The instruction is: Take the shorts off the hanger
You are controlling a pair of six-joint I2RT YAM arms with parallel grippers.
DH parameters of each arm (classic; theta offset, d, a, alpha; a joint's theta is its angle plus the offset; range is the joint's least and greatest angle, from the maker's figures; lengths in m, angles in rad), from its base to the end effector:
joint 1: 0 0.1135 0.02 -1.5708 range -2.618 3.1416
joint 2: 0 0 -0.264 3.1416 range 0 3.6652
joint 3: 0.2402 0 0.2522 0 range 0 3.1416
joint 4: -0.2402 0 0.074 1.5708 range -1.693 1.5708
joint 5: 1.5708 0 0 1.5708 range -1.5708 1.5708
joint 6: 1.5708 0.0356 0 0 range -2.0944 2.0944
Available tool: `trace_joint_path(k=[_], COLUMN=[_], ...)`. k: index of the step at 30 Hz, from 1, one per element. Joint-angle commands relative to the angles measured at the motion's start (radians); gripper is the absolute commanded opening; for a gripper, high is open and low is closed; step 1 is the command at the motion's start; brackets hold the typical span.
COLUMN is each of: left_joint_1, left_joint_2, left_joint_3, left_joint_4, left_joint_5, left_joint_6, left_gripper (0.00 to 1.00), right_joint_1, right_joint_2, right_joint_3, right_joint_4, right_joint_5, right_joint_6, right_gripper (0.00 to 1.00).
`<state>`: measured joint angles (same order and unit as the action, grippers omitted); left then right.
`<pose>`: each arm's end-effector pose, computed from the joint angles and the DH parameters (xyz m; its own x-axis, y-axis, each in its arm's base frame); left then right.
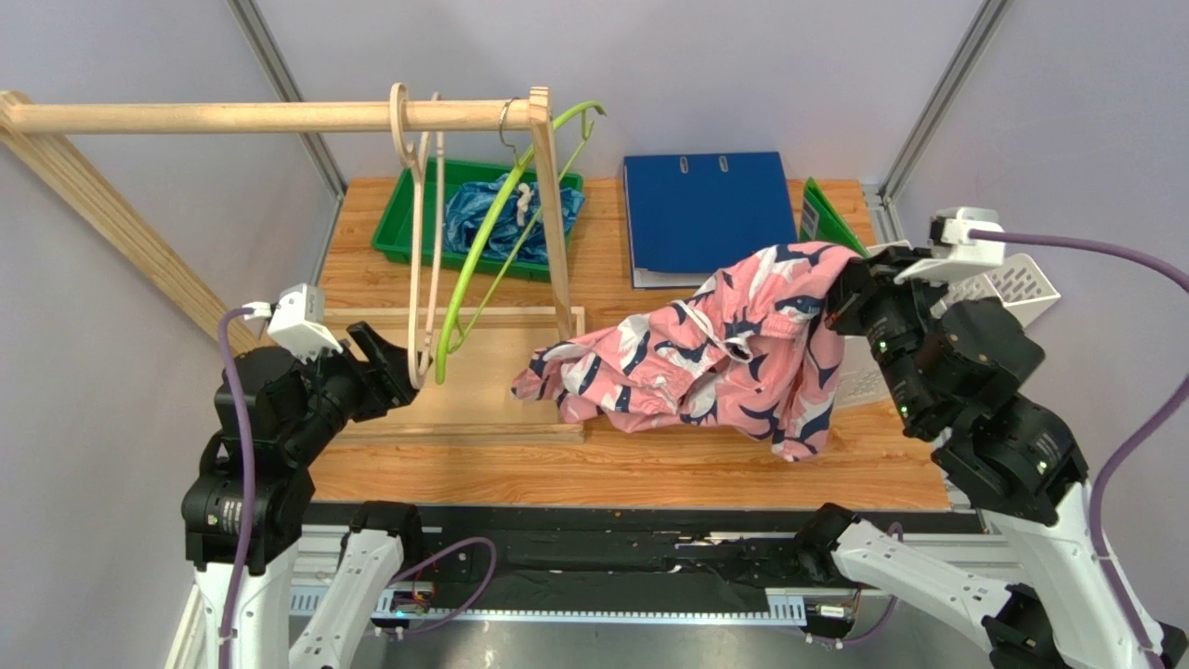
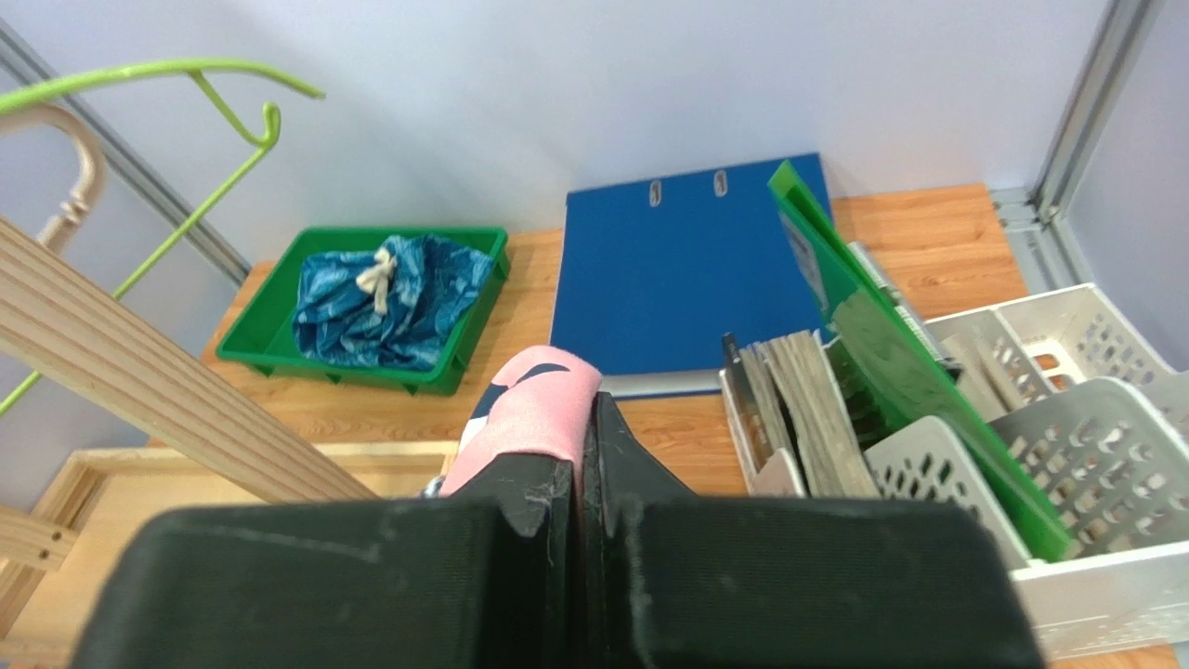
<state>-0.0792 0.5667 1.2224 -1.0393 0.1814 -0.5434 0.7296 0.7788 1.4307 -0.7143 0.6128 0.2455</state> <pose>0.0553 -0.0108 0.4113 -0.4458 -0.4748 -0.7588 0.0165 0.8433 -0.5373 0.0832 0.0470 0.4888 -0.0736 0.2009 -0.9768 -0.1025 0.9728 0.2078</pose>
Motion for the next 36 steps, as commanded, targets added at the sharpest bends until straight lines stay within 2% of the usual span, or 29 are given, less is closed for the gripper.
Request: trace_joint_path(k=[1, 11, 13, 16, 22, 23, 25, 26, 29, 30, 32, 36], left_joint_1=[-0.005, -0.004, -0.004, -0.005, -0.005, -0.005, -0.005, -0.005, -0.005, -0.005, -0.005, -0.005], left_joint_2=[0.007, -0.028, -0.034, -0.039, -0.042, -0.048, -0.054, -0.057, -0.068, -0.070, -0.077, -0.079], left_joint_3=[-0.034, -0.109, -0.104, -0.097, -0.112, -0.116, -0.130, -0.135, -0.147, -0.153, -0.158, -0.172], left_joint_4=[0.019, 0.022, 0.021, 0.015, 0.018, 0.019, 0.022, 0.024, 0.022, 0.024, 0.024, 0.030], left_joint_5=[-0.020, 0.017, 0.020, 0.027, 0.056, 0.061, 0.069, 0.073, 0.081, 0.081, 0.084, 0.093], left_joint_6=[0.007, -0.039, -0.043, -0.046, -0.059, -0.064, -0.069, -0.073, -0.078, -0.079, -0.079, -0.076], left_gripper=[0.73, 0.75, 0.75, 0.75, 0.75, 0.75, 0.75, 0.75, 0.74, 0.74, 0.74, 0.74], right_joint_1=[-0.006, -0.006, -0.004, -0.001, 0.001, 0.001, -0.001, 0.001, -0.001, 0.001, -0.002, -0.001], right_joint_2=[0.095, 0.397, 0.441, 0.502, 0.638, 0.652, 0.680, 0.682, 0.653, 0.640, 0.584, 0.456], right_joint_3=[-0.038, -0.035, -0.067, -0.131, -0.133, -0.125, -0.101, -0.099, -0.114, -0.122, -0.159, -0.249], right_joint_4=[0.084, 0.200, 0.243, 0.302, 0.236, 0.214, 0.148, 0.133, 0.086, 0.063, 0.035, -0.008], right_joint_5=[-0.103, -0.361, -0.465, -0.542, -0.656, -0.659, -0.659, -0.657, -0.641, -0.633, -0.576, -0.538], right_joint_6=[0.035, 0.175, 0.239, 0.313, 0.313, 0.295, 0.272, 0.249, 0.212, 0.203, 0.184, 0.140], right_gripper=[0.00, 0.00, 0.00, 0.00, 0.03, 0.06, 0.20, 0.34, 0.58, 0.69, 0.82, 0.90])
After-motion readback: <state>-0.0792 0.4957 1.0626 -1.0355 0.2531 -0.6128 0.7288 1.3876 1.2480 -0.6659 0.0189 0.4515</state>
